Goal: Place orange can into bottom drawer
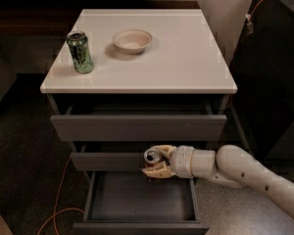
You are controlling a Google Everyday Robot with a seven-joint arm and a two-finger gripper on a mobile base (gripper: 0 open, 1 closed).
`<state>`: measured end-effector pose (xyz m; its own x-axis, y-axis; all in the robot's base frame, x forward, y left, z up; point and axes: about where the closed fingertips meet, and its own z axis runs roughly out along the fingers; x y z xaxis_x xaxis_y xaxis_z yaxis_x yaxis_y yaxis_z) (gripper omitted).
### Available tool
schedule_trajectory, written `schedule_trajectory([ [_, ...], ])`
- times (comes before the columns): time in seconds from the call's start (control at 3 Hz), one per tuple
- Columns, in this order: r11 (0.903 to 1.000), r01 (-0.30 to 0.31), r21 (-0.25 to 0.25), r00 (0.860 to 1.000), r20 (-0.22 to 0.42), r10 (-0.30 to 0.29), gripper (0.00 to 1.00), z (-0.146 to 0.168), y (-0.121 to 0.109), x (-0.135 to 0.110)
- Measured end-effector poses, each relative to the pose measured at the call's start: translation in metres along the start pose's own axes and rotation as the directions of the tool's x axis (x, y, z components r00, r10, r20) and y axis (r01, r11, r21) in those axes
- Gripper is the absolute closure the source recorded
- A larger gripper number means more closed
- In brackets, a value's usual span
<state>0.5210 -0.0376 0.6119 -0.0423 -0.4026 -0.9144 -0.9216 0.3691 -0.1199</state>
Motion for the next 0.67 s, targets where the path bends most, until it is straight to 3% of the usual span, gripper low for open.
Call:
schedule_trajectory([
  [0.33, 0.9994, 0.033, -0.001, 0.999, -0.01, -0.033, 1.0, 0.03, 0.0112, 0.0698],
  [0.67, 0.9995, 0.031, -0.004, 0.999, -0.011, -0.031, 1.0, 0.0324, 0.0118, 0.0742],
])
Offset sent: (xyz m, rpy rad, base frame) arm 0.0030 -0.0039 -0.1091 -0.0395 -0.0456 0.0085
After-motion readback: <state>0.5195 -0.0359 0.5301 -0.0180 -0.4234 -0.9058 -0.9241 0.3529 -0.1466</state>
